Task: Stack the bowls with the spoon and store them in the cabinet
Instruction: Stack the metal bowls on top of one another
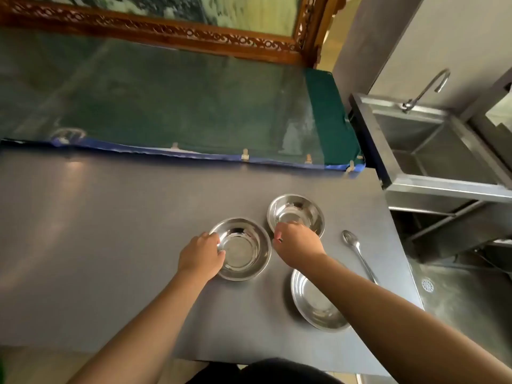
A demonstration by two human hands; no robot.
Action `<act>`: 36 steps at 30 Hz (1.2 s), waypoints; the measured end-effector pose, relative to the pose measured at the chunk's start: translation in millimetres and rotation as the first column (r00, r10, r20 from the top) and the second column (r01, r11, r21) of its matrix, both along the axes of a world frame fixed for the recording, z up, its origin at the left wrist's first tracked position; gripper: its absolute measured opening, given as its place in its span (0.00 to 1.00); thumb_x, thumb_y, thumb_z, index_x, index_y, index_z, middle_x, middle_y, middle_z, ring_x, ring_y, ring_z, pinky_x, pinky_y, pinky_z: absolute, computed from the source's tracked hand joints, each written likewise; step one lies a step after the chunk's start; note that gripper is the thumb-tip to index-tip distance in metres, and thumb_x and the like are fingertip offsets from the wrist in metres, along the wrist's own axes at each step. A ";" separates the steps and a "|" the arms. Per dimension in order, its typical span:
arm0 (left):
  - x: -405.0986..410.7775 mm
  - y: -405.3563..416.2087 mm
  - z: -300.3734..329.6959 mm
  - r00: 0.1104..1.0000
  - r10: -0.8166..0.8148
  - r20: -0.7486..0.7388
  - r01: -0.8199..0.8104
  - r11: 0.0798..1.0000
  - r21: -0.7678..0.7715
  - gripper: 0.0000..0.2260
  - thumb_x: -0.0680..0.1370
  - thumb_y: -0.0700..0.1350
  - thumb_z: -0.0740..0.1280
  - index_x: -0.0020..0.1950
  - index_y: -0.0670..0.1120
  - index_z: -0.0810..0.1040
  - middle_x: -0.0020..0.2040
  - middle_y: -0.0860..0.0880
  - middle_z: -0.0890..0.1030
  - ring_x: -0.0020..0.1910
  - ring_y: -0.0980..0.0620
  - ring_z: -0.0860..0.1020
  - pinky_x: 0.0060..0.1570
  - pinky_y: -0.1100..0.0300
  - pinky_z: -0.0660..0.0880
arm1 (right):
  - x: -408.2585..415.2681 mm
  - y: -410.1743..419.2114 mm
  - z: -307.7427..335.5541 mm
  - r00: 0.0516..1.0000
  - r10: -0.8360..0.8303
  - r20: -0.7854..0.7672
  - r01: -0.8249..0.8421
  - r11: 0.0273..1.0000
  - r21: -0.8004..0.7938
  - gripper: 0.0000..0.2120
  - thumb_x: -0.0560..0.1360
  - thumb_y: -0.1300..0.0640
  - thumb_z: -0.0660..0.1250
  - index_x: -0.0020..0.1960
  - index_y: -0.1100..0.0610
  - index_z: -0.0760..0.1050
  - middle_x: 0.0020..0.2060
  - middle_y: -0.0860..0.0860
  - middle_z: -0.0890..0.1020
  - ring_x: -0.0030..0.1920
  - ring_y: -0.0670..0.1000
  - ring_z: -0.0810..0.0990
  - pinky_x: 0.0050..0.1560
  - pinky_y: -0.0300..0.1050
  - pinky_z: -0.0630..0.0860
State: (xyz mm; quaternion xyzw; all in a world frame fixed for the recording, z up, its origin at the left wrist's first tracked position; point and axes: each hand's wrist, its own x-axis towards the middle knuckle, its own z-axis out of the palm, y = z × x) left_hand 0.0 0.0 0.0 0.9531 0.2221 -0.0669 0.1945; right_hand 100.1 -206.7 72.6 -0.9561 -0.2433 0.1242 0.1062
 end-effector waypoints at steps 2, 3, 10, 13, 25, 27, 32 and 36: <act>-1.0 3.8 -6.3 1.000 0.012 -0.029 -0.013 1.000 -0.023 0.13 0.77 0.52 0.67 0.60 0.50 0.77 0.58 0.49 0.79 0.57 0.45 0.78 0.47 0.52 0.75 | -2.8 2.1 -13.3 0.996 -0.059 -0.062 0.059 0.998 0.000 0.08 0.77 0.57 0.62 0.51 0.54 0.79 0.48 0.53 0.82 0.48 0.58 0.80 0.44 0.47 0.76; -2.7 4.5 -11.2 0.999 0.008 -0.035 -0.009 1.000 -0.018 0.14 0.77 0.52 0.67 0.60 0.50 0.76 0.58 0.49 0.78 0.57 0.45 0.77 0.47 0.51 0.76 | -5.2 2.0 -20.7 0.993 -0.067 -0.093 0.066 0.998 -0.011 0.08 0.77 0.57 0.62 0.52 0.54 0.79 0.48 0.53 0.82 0.48 0.58 0.81 0.45 0.48 0.77; -5.7 4.7 -31.6 0.984 0.154 -0.088 -0.164 0.979 -0.124 0.19 0.76 0.49 0.71 0.63 0.45 0.72 0.61 0.43 0.74 0.58 0.40 0.76 0.49 0.47 0.76 | -3.5 2.2 -63.5 0.949 -0.164 -0.269 0.174 0.985 0.013 0.14 0.76 0.54 0.66 0.61 0.53 0.76 0.58 0.54 0.79 0.54 0.57 0.80 0.52 0.49 0.76; -4.4 3.7 -38.0 0.960 0.253 -0.119 -0.275 0.930 -0.242 0.28 0.76 0.47 0.71 0.73 0.43 0.66 0.69 0.41 0.70 0.62 0.37 0.76 0.57 0.46 0.74 | 2.0 2.8 -78.1 0.915 -0.199 -0.351 0.231 0.972 0.051 0.23 0.75 0.55 0.69 0.69 0.54 0.72 0.65 0.54 0.75 0.59 0.57 0.79 0.58 0.48 0.74; 3.1 -0.7 -52.9 0.876 0.476 -0.081 -0.444 0.729 -0.521 0.14 0.74 0.39 0.66 0.59 0.49 0.77 0.50 0.49 0.81 0.50 0.43 0.81 0.47 0.46 0.81 | 20.4 14.2 -105.8 0.754 -0.257 -0.605 0.412 0.902 0.131 0.25 0.71 0.59 0.72 0.66 0.55 0.72 0.50 0.47 0.80 0.55 0.56 0.81 0.56 0.53 0.79; 2.8 2.6 -54.4 0.858 0.505 -0.093 -0.463 0.682 -0.566 0.18 0.74 0.39 0.67 0.63 0.49 0.76 0.54 0.47 0.81 0.52 0.41 0.81 0.48 0.41 0.82 | 23.4 15.3 -107.0 0.744 -0.246 -0.622 0.411 0.901 0.136 0.28 0.70 0.61 0.72 0.69 0.55 0.71 0.55 0.51 0.81 0.54 0.57 0.82 0.55 0.56 0.80; 5.6 15.3 -54.2 0.828 0.554 -0.087 -0.486 0.630 -0.606 0.26 0.71 0.41 0.68 0.69 0.52 0.73 0.55 0.51 0.78 0.53 0.42 0.82 0.50 0.41 0.81 | 34.1 18.4 -104.5 0.739 -0.202 -0.643 0.418 0.885 0.203 0.32 0.69 0.62 0.73 0.71 0.54 0.69 0.55 0.48 0.80 0.49 0.53 0.83 0.50 0.54 0.83; 17.3 17.2 -44.5 0.812 0.582 -0.044 -0.484 0.630 -0.607 0.26 0.71 0.39 0.69 0.68 0.55 0.74 0.50 0.60 0.75 0.50 0.45 0.82 0.44 0.43 0.83 | 47.4 17.9 -93.4 0.771 -0.173 -0.612 0.411 0.870 0.272 0.30 0.70 0.59 0.74 0.70 0.53 0.69 0.54 0.48 0.81 0.50 0.53 0.83 0.51 0.54 0.82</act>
